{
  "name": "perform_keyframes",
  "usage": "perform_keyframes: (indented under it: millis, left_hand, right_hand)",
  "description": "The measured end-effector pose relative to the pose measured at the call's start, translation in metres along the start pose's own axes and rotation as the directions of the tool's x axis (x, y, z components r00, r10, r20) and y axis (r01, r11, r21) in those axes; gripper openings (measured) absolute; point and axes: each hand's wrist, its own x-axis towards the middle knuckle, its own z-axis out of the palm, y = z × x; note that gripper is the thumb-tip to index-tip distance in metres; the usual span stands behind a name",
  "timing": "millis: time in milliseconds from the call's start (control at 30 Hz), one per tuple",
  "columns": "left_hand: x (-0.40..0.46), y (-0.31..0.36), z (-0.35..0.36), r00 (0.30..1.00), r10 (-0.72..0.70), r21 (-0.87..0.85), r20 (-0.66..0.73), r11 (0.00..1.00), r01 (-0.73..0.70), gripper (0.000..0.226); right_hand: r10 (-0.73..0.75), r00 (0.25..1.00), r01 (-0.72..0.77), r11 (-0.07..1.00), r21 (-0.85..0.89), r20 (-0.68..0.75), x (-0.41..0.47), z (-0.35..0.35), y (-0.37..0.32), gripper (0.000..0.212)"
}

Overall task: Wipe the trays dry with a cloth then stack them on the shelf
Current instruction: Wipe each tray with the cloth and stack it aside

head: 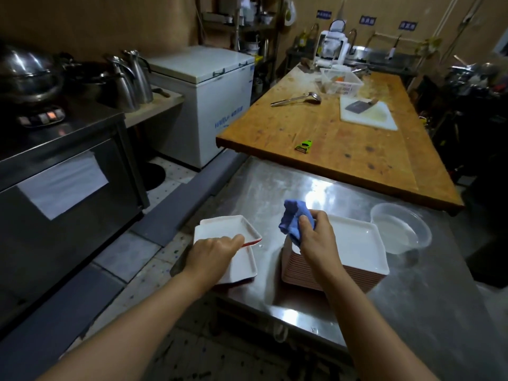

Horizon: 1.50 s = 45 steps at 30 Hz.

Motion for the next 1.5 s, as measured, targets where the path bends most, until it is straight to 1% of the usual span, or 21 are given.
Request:
perform_keyframes:
  millis: [167, 267, 333, 400, 433, 467, 500, 533, 567, 600, 700, 833, 933, 1033, 1133, 1233, 1300, 1367, 1433, 1500]
  left_hand:
    - [-0.013, 0.005, 0.036, 0.991, 0.047, -0.013, 0.125, 0.999, -0.046, 0.038]
    - [-0.015, 0.011, 0.046, 0.990, 0.068, 0.015, 0.127, 0.997, -0.071, 0.037]
    - [-0.015, 0.012, 0.052, 0.994, 0.052, -0.022, 0.093, 0.998, -0.050, 0.037]
    - [-0.015, 0.012, 0.057, 0.993, 0.024, -0.068, 0.117, 0.998, -0.016, 0.036]
    - [-0.016, 0.012, 0.061, 0.989, 0.022, -0.067, 0.144, 0.998, -0.012, 0.034]
    - [-0.017, 0.011, 0.064, 0.982, 0.015, -0.070, 0.189, 0.998, -0.001, 0.027]
    - [-0.019, 0.008, 0.071, 0.967, -0.011, -0.048, 0.256, 0.999, 0.024, 0.017]
    - [-0.020, 0.005, 0.078, 0.941, -0.017, -0.027, 0.339, 0.999, 0.028, 0.013]
    - [-0.022, 0.004, 0.082, 0.924, -0.016, -0.038, 0.382, 0.999, 0.033, 0.016]
    - [-0.023, 0.002, 0.085, 0.919, -0.011, -0.071, 0.395, 0.997, 0.042, 0.019]
    - [-0.026, -0.001, 0.097, 0.916, -0.014, -0.139, 0.400, 0.987, 0.076, 0.030]
    - [-0.029, -0.004, 0.112, 0.906, -0.022, -0.178, 0.422, 0.978, 0.106, 0.050]
    - [-0.025, -0.008, 0.118, 0.888, -0.022, -0.137, 0.460, 0.986, 0.095, 0.062]
    - [-0.019, -0.010, 0.120, 0.851, -0.044, -0.099, 0.524, 0.989, 0.112, 0.071]
    - [-0.017, -0.012, 0.122, 0.817, -0.066, -0.048, 0.573, 0.992, 0.114, 0.074]
    - [-0.013, -0.008, 0.117, 0.818, -0.099, -0.023, 0.567, 0.991, 0.135, 0.065]
    - [-0.002, 0.003, 0.108, 0.838, -0.162, -0.098, 0.520, 0.964, 0.247, 0.063]
    - [0.016, 0.018, 0.095, 0.868, -0.216, -0.246, 0.447, 0.904, 0.351, 0.060]
    - [0.039, 0.036, 0.081, 0.891, -0.253, -0.411, 0.376, 0.816, 0.406, 0.055]
    - [0.061, 0.052, 0.066, 0.882, -0.308, -0.550, 0.356, 0.694, 0.464, 0.050]
  right_hand:
    - [0.004, 1.000, -0.003, 0.999, 0.050, -0.005, 0.005, 0.001, 0.003, 0.013]
    - [-0.003, 1.000, 0.004, 0.998, 0.056, -0.019, 0.008, 0.000, 0.004, 0.013]
    - [-0.008, 1.000, 0.010, 0.998, 0.058, -0.028, 0.010, -0.001, 0.005, 0.011]
    - [-0.006, 0.999, 0.008, 0.998, 0.064, -0.033, 0.012, -0.003, 0.007, 0.010]
    - [-0.001, 0.999, 0.003, 0.998, 0.066, -0.033, 0.013, -0.003, 0.008, 0.010]
    - [0.004, 0.999, -0.002, 0.998, 0.066, -0.034, 0.013, -0.004, 0.010, 0.011]
    - [0.008, 0.999, -0.005, 0.998, 0.066, -0.033, 0.014, -0.006, 0.012, 0.011]
    - [0.011, 0.999, -0.009, 0.998, 0.068, -0.034, 0.014, -0.007, 0.013, 0.012]
    - [0.014, 0.999, -0.011, 0.997, 0.071, -0.038, 0.014, -0.009, 0.015, 0.012]
    - [0.018, 0.999, -0.015, 0.997, 0.073, -0.044, 0.014, -0.010, 0.016, 0.012]
    - [0.031, 0.997, -0.025, 0.997, 0.078, -0.069, 0.016, -0.015, 0.021, 0.012]
    - [0.055, 0.993, -0.046, 0.995, 0.087, -0.106, 0.019, -0.022, 0.025, 0.015]
    - [0.084, 0.989, -0.072, 0.992, 0.100, -0.123, 0.020, -0.027, 0.028, 0.016]
    - [0.103, 0.985, -0.088, 0.989, 0.115, -0.139, 0.019, -0.031, 0.033, 0.015]
    - [0.099, 0.984, -0.082, 0.990, 0.117, -0.151, 0.020, -0.035, 0.038, 0.012]
    - [0.118, 0.980, -0.096, 0.986, 0.137, -0.162, 0.020, -0.039, 0.042, 0.010]
    - [0.128, 0.976, -0.105, 0.986, 0.130, -0.177, 0.019, -0.044, 0.043, 0.009]
    - [0.123, 0.971, -0.100, 0.988, 0.119, -0.204, 0.018, -0.053, 0.044, 0.007]
    - [0.094, 0.965, -0.081, 0.995, 0.061, -0.243, 0.017, -0.065, 0.046, 0.006]
    - [0.033, 0.954, -0.054, 0.997, -0.063, -0.299, 0.017, -0.077, 0.050, 0.005]
